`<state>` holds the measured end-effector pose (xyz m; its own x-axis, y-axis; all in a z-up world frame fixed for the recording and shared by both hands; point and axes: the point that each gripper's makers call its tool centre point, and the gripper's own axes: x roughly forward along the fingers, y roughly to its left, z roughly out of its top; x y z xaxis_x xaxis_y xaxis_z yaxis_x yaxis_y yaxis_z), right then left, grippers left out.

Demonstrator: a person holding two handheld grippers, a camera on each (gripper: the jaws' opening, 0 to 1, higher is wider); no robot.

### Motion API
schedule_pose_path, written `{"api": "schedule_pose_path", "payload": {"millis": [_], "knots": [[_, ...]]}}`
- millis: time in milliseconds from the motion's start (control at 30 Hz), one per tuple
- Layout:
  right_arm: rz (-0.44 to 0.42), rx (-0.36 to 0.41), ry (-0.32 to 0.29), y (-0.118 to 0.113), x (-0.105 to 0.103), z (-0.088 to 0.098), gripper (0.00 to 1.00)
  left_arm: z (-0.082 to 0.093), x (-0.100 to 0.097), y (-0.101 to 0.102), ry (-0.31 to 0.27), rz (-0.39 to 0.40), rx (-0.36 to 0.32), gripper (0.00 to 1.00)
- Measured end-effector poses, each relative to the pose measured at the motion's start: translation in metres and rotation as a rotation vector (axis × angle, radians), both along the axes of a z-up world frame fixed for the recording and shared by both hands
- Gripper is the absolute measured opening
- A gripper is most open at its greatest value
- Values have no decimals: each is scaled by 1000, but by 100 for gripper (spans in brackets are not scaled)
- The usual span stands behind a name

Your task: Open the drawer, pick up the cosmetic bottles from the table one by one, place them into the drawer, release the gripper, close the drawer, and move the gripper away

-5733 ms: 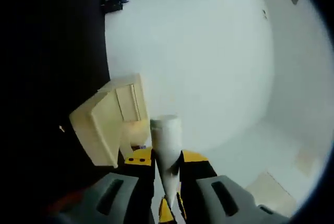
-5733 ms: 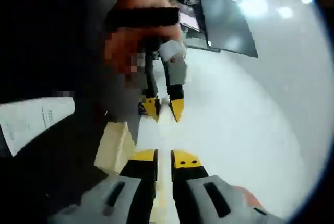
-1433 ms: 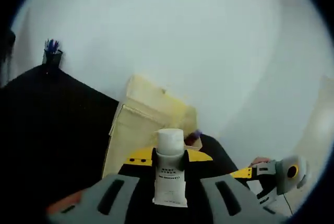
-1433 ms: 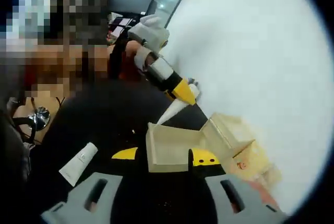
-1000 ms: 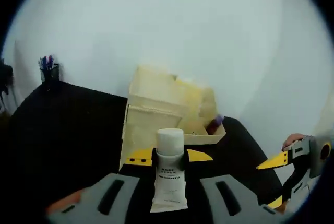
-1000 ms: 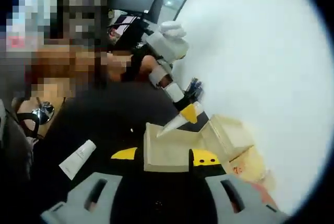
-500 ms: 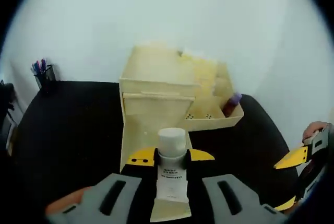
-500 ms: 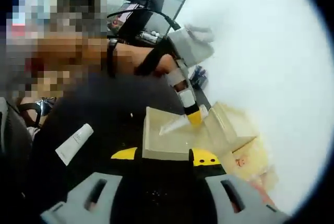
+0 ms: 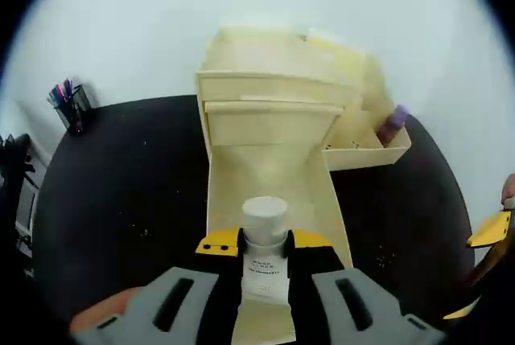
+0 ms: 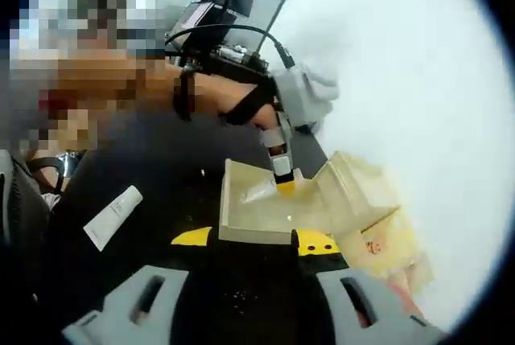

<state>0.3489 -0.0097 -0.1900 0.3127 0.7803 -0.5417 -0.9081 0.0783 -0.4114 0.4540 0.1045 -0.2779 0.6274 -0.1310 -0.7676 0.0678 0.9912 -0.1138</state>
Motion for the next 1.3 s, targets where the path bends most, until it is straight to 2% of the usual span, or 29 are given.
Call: {"api": "schedule_pose_path", "payload": {"millis": [167, 367, 600, 900, 1033, 1300], "knots": [[5, -10, 2, 1, 0, -4, 33, -11, 6, 1, 32, 7, 39, 17], [9, -8, 7, 2, 6, 0, 33, -20, 14, 1, 61, 14, 60, 17], [18, -20, 7, 3, 9, -1, 33, -34, 25, 9, 76, 25, 116, 17], [24, -34, 5, 5, 9, -4, 33, -46, 30, 12, 92, 29, 156, 17], [25, -37, 4, 5, 8, -7, 33, -50, 31, 11, 87, 13, 172, 17], [21, -36, 5, 5, 9, -5, 33, -46, 33, 11, 68, 2, 202, 18]]}}
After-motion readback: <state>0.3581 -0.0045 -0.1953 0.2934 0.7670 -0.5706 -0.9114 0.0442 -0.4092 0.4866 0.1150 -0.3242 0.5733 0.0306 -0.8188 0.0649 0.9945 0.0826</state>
